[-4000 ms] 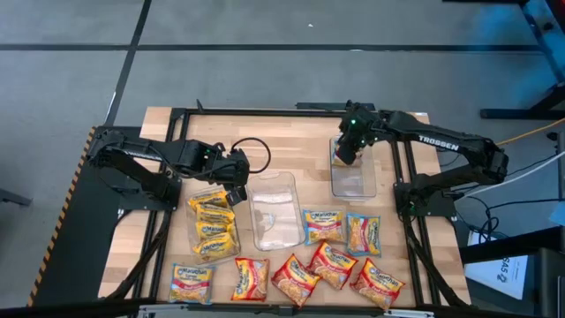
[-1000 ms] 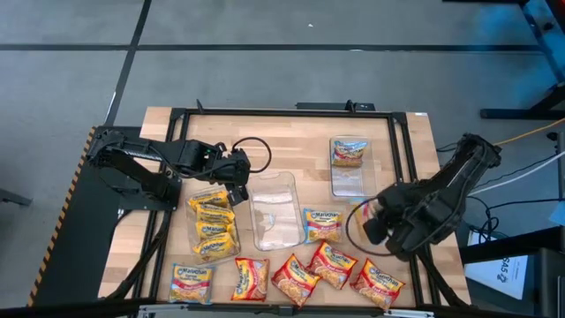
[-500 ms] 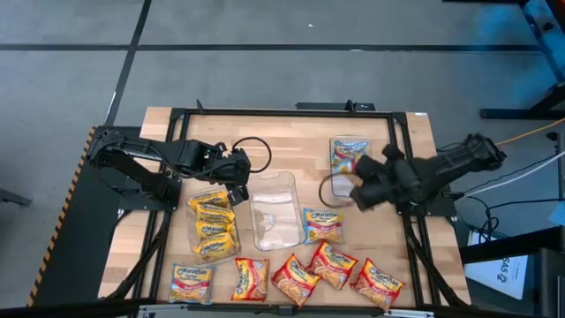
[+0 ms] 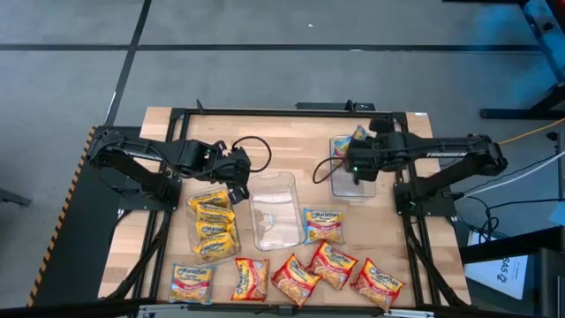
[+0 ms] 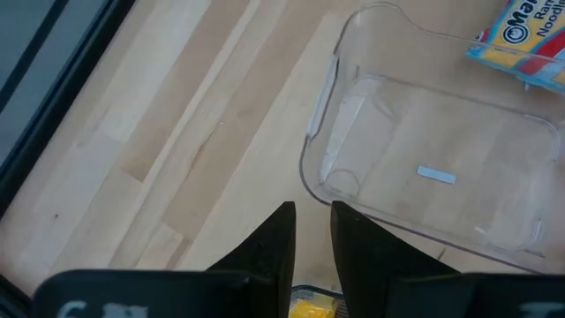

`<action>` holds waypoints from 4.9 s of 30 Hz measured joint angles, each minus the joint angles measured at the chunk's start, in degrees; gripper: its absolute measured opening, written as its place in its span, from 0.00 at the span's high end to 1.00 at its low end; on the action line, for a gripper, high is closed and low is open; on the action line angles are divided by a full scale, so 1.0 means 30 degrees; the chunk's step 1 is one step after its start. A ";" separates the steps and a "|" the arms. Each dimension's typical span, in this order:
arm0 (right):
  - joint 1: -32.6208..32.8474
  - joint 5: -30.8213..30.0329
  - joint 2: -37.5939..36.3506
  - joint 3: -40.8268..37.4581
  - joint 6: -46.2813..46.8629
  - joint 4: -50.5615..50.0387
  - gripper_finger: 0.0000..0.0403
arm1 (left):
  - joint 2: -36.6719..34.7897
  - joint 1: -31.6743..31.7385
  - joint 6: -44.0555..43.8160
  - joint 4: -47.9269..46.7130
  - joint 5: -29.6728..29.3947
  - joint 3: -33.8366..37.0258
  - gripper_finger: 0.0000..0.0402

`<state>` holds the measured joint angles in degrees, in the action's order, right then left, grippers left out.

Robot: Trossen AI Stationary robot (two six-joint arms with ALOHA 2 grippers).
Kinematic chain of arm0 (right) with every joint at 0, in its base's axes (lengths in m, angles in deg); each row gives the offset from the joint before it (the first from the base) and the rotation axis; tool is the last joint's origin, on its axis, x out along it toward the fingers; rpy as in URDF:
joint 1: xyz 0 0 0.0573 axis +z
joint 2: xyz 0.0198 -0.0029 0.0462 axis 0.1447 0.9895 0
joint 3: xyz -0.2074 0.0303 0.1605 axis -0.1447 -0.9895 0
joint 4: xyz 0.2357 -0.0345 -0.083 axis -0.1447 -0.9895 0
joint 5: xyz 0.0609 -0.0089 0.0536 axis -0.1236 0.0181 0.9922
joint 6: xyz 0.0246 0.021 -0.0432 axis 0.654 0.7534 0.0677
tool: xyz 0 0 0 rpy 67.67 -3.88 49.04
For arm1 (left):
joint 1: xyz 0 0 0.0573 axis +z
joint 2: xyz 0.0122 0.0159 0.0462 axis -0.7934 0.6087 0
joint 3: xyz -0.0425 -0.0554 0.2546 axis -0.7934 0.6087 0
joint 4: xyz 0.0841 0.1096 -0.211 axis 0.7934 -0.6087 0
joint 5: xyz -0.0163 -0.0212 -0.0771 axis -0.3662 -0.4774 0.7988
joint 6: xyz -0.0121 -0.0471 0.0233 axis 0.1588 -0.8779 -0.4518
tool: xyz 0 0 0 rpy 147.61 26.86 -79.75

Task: Sort Maruchan noodles
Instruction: Put the blue noodle pack into the right transparent bin

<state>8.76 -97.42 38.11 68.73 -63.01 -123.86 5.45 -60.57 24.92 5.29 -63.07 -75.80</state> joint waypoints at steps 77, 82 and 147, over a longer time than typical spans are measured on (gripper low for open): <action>0.6254 1.1334 0.5459 -0.0882 0.7974 1.2146 0.66 | 0.0000 -0.0002 -0.0023 0.0117 0.0071 0.0000 0.83; 0.6057 1.0088 0.7349 -0.0889 0.8965 1.0713 0.66 | 0.0000 -0.0064 -0.0044 0.0042 0.0338 0.0000 0.83; 0.5591 1.1916 0.9238 0.1076 1.0016 0.8731 0.60 | 0.0000 -0.1067 -0.0525 -0.2251 -0.0083 0.0000 0.83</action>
<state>25.53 -61.67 65.82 71.96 -32.96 -97.67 5.45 -63.77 23.34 -1.46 -63.32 -75.80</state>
